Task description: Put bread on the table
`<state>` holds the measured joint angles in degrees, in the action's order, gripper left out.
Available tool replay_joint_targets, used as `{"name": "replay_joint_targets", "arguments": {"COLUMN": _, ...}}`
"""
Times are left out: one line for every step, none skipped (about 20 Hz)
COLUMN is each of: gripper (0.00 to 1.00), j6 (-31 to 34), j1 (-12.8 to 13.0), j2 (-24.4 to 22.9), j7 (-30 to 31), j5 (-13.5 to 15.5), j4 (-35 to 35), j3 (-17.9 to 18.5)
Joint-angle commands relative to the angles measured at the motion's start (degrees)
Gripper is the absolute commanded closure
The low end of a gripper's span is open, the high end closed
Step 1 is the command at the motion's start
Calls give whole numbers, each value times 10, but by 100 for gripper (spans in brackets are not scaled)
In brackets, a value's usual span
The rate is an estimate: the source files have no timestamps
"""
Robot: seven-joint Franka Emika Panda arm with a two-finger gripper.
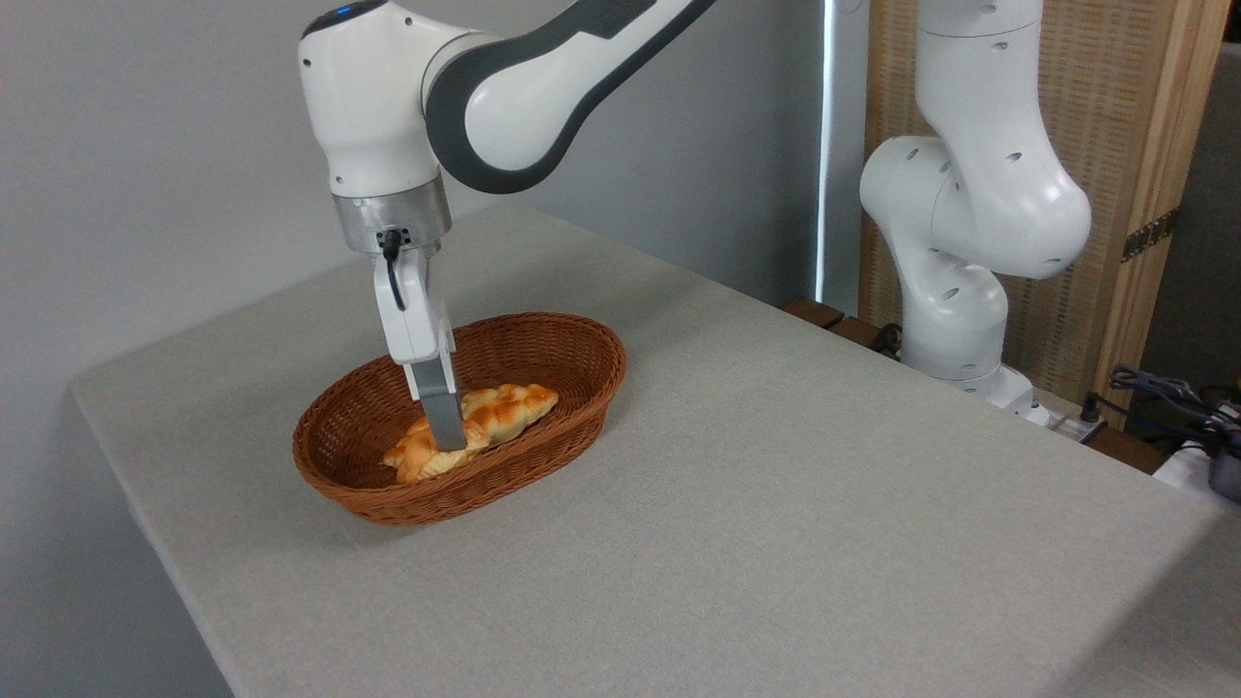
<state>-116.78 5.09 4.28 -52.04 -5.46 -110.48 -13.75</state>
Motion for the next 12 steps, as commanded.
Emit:
{"name": "replay_joint_targets", "arguments": {"gripper": 95, "j6": 37, "j1": 1, "j2": -6, "j7": 14, "j5": 43, "j4": 29, "j3": 7}}
{"name": "replay_joint_targets", "arguments": {"gripper": 95, "j6": 46, "j1": 1, "j2": -6, "j7": 14, "j5": 48, "j4": 35, "j3": 7}}
{"name": "replay_joint_targets", "arguments": {"gripper": 95, "j6": 65, "j1": 0, "j2": -5, "j7": 13, "j5": 55, "j4": 52, "j3": 7}}
{"name": "replay_joint_targets", "arguments": {"gripper": 95, "j6": 82, "j1": -1, "j2": -5, "j7": 12, "j5": 62, "j4": 66, "j3": 8}}
{"name": "replay_joint_targets", "arguments": {"gripper": 95, "j6": 95, "j1": -2, "j2": -5, "j7": 11, "j5": 68, "j4": 75, "j3": 10}}
{"name": "replay_joint_targets", "arguments": {"gripper": 95, "j6": 97, "j1": -2, "j2": -6, "j7": 11, "j5": 72, "j4": 76, "j3": 21}}
{"name": "replay_joint_targets", "arguments": {"gripper": 95, "j6": 100, "j1": -2, "j2": -6, "j7": 10, "j5": 77, "j4": 77, "j3": 30}}
{"name": "replay_joint_targets", "arguments": {"gripper": 95, "j6": 103, "j1": -2, "j2": -9, "j7": 9, "j5": 82, "j4": 83, "j3": 33}}
{"name": "replay_joint_targets", "arguments": {"gripper": 94, "j6": 116, "j1": -4, "j2": -9, "j7": 9, "j5": 84, "j4": 96, "j3": 35}}
{"name": "replay_joint_targets", "arguments": {"gripper": 94, "j6": 128, "j1": -4, "j2": -9, "j7": 8, "j5": 84, "j4": 105, "j3": 43}}
{"name": "replay_joint_targets", "arguments": {"gripper": 94, "j6": 132, "j1": -4, "j2": -9, "j7": 8, "j5": 84, "j4": 115, "j3": 55}}
{"name": "replay_joint_targets", "arguments": {"gripper": 94, "j6": 132, "j1": -4, "j2": -9, "j7": 8, "j5": 84, "j4": 120, "j3": 63}}
